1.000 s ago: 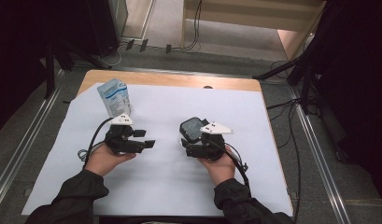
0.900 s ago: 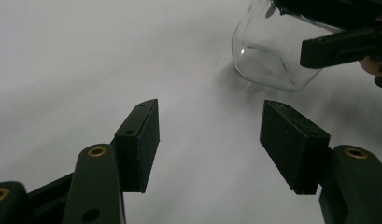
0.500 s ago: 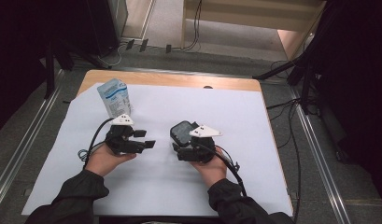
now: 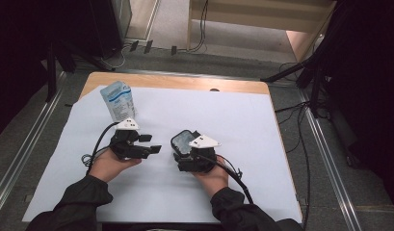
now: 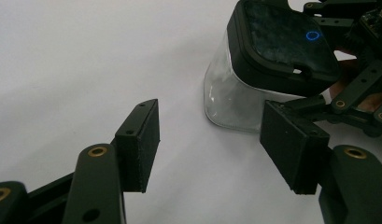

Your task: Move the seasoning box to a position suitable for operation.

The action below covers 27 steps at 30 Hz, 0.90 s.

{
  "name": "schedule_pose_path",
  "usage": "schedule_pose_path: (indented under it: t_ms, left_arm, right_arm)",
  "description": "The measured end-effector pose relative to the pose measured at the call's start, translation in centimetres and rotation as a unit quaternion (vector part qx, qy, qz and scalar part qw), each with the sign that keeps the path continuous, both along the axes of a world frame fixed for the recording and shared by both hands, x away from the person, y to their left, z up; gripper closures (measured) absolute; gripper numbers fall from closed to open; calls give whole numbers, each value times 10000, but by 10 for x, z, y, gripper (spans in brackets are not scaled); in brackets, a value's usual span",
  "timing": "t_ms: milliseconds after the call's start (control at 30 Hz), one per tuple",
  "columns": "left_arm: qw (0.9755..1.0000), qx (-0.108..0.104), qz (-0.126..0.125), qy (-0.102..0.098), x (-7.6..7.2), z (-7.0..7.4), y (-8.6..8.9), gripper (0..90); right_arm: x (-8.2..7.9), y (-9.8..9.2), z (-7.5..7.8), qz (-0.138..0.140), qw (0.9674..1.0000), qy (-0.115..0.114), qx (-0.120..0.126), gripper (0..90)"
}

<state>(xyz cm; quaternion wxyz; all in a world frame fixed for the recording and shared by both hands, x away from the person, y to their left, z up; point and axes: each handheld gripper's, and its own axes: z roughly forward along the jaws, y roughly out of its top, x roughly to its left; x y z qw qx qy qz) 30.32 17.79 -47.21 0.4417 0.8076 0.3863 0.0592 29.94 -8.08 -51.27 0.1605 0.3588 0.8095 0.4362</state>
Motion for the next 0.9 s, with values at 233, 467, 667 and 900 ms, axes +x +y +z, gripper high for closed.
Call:
schedule_pose_path:
  t_ms: [233,467,667,900]
  left_arm:
    - [10000,-23,19,-42,-1,1,0,390]
    - [9999,-44,41,-93,-1,3,1,402]
    - [10000,10,25,-52,-2,4,-1,452]
    - [9999,36,-153,64,-2,5,-8,598]
  right_arm:
    - [3,-3,3,-4,9995,285,142,127]
    - [-8,-20,25,171,9985,311,412,119]
    - [-18,-38,40,387,9982,226,398,148]
    - [-10,-68,57,403,9970,-132,647,446]
